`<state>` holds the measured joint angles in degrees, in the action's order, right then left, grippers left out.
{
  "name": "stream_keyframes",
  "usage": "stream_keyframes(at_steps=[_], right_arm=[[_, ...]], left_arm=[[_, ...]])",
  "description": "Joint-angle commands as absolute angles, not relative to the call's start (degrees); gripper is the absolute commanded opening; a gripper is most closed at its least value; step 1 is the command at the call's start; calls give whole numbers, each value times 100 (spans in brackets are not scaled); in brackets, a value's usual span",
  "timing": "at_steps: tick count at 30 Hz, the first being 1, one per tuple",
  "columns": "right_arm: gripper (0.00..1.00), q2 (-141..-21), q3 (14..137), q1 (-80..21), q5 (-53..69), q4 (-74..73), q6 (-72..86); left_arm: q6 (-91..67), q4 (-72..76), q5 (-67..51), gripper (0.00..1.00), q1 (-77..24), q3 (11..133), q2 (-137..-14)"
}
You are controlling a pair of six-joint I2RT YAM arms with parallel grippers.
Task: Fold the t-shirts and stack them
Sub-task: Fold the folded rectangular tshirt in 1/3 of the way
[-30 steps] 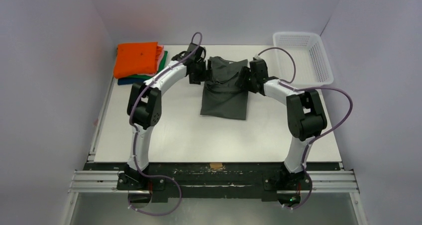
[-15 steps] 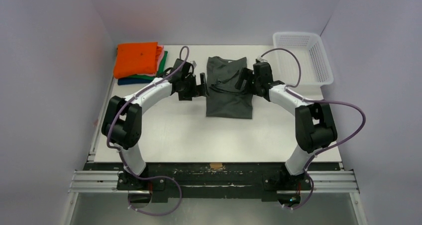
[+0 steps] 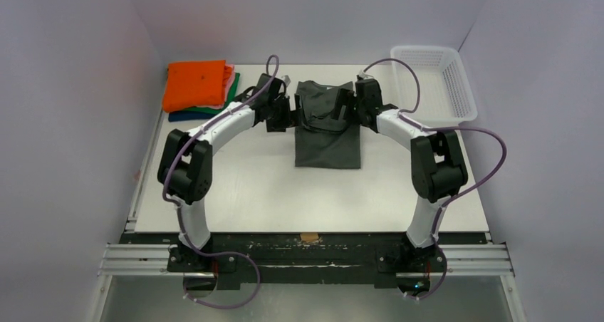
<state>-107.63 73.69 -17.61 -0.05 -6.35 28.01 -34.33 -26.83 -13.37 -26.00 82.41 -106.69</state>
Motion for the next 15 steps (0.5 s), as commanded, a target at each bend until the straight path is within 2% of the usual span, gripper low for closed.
stream_keyframes(at_steps=[1, 7, 12, 15], right_arm=[[88, -10896, 7881, -1708, -235, -890, 2916], [88, -10932, 7759, -1564, -42, -545, 3236], [88, -11210, 7894, -1419, 558, -368, 3415], [87, -11382, 7977, -1340, 907, -200, 3561]], left_arm=[[-3316, -2621, -1661, 83, -2586, 9080, -11393], [-3182, -2995, -1090, 69, -2601, 10029, -12164], [-3049, -3094, -1246, 59, -2601, 10575, -12698], [-3018, -3205, -1236, 49, -2602, 10805, -12936]])
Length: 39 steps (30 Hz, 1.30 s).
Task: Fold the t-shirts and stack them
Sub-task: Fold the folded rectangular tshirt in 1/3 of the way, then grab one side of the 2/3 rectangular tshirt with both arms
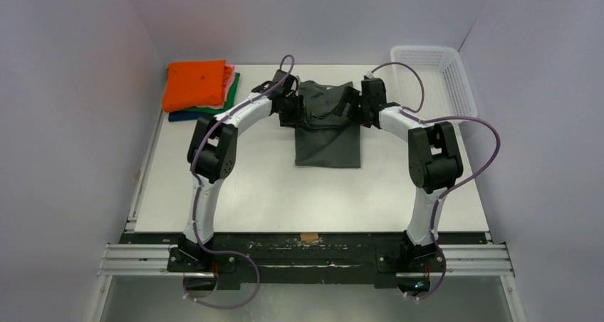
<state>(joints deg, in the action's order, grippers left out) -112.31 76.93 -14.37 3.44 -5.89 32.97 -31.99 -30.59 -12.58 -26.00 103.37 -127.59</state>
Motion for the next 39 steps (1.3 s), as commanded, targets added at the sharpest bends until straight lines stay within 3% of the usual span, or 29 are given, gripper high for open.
stream_keyframes(at_steps=[1, 13, 18, 24, 28, 33, 39], right_arm=[[87, -11442, 8019, -1318, 989, -166, 3587], [87, -12061, 8809, -992, 1779, -806, 4077], [88, -11911, 8976, -920, 2006, -973, 4026], [88, -11438, 8968, -852, 2128, -914, 3905], [88, -11026, 8660, -832, 2123, -1051, 3659], [88, -10247, 7885, -832, 1886, -1232, 3321], [88, -9259, 6042, -833, 1148, -1061, 3657]], left_arm=[[-3013, -3218, -1242, 46, -2595, 10858, -12990], [-3479, -3453, -769, 39, -2478, 11561, -13393], [-3490, -3651, -724, 42, -2416, 11778, -13320], [-3472, -3796, -486, 54, -2347, 11613, -12549], [-3460, -3343, -695, 63, -2351, 10428, -11563], [-3590, -2613, -1215, 84, -2495, 8584, -10365], [-3914, -2379, -935, 89, -3079, 7040, -9687]])
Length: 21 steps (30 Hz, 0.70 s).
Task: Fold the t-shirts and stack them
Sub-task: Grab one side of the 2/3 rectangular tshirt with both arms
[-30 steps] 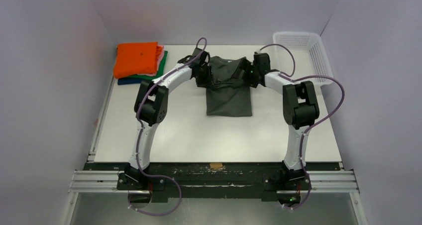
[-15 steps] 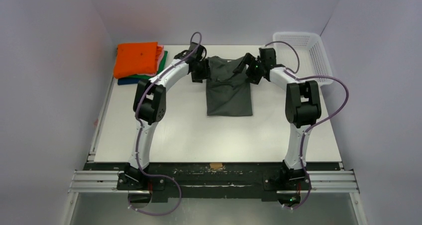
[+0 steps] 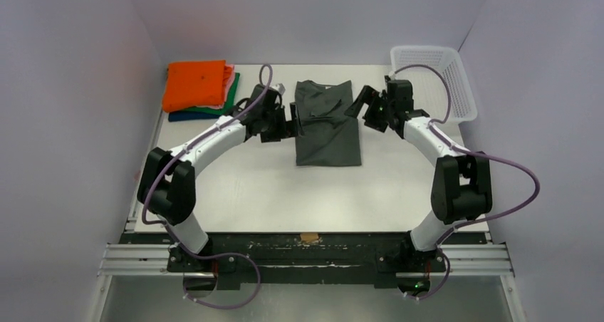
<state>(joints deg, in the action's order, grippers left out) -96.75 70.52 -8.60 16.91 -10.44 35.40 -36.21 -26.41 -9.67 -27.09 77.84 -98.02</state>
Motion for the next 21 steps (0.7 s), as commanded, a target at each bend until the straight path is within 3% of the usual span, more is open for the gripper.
stream_keyframes(at_steps=[1, 8, 15, 21], right_arm=[[87, -9168, 5819, -835, 1153, -1003, 3701], [81, -8605, 4937, -852, 909, -915, 3927], [69, -8658, 4621, -853, 982, -906, 3880], [64, -8830, 4330, -907, 1093, -943, 3710]], left_arm=[[-3981, -2283, -932, 89, -3136, 6863, -9671], [-4272, -1887, -1072, 81, -3281, 6558, -10125], [-4313, -1739, -1298, 51, -3283, 6695, -10704], [-4351, -1517, -1462, 35, -3310, 6717, -10999]])
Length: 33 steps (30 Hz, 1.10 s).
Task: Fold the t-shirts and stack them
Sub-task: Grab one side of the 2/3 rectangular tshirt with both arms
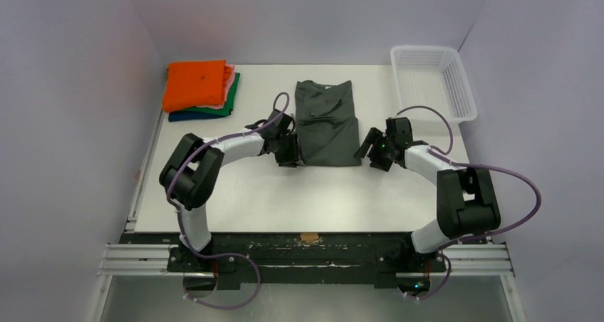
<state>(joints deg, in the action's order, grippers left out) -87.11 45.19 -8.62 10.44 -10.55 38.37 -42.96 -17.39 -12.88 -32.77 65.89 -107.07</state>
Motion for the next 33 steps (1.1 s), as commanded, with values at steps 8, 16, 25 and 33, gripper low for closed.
stream_keyframes(at_steps=[8, 16, 25, 33], right_arm=[[54, -9299, 4320, -1017, 1375, -792, 3552], [43, -9243, 4189, -1080, 1255, -1211, 3378], [7, -9551, 4173, -1184, 1195, -1093, 3357], [0, -8328, 3826, -1698, 1265, -2504, 3074]], left_arm=[[-4296, -1361, -1522, 0, -3308, 6822, -11203], [-4293, -1161, -1299, 0, -3304, 6265, -10786], [-4374, -1020, -1370, 0, -3303, 6053, -10825], [-4269, -270, -1320, 0, -3636, 4476, -9370]])
